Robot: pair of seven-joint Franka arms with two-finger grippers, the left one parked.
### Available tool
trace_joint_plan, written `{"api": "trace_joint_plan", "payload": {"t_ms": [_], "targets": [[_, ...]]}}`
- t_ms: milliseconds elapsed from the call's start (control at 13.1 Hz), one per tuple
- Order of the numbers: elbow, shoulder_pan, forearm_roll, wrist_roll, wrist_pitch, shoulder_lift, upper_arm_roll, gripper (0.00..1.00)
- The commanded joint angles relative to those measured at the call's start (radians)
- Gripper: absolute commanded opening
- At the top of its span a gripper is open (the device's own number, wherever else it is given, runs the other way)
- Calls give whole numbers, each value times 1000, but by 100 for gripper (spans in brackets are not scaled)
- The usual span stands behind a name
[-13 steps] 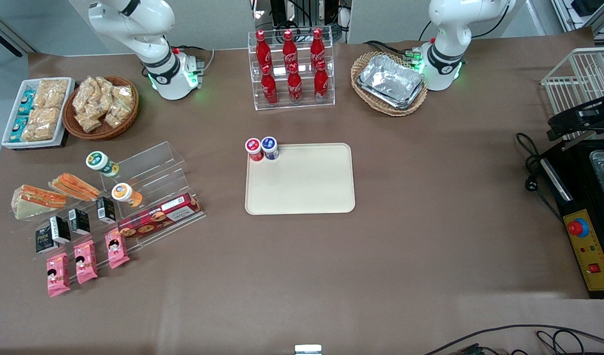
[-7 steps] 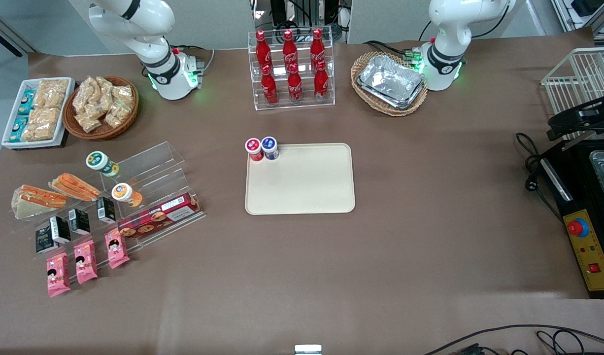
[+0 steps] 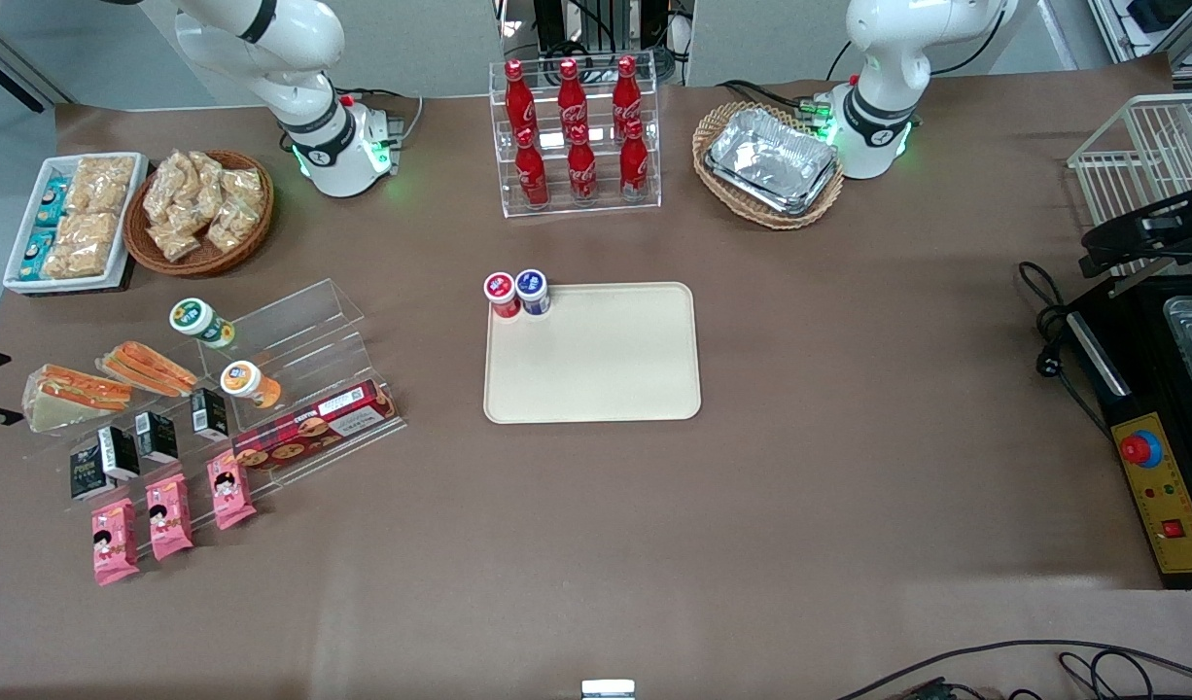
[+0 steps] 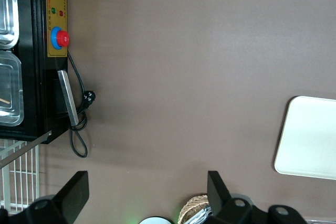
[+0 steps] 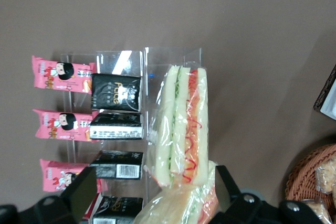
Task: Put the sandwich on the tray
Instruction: 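Close the right gripper on the wrapped triangle sandwich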
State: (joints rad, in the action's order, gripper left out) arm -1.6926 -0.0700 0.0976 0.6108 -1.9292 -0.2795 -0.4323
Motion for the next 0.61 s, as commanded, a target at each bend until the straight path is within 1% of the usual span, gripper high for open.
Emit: {"api": "trace_joint_plan", "payload": {"t_ms": [0, 153, 535], "targets": [[-108, 1, 25, 1, -103, 23, 0, 100], [-142, 2, 25, 1, -126, 33, 0, 100], [-159, 1, 25, -5, -139, 22, 1, 100]]}}
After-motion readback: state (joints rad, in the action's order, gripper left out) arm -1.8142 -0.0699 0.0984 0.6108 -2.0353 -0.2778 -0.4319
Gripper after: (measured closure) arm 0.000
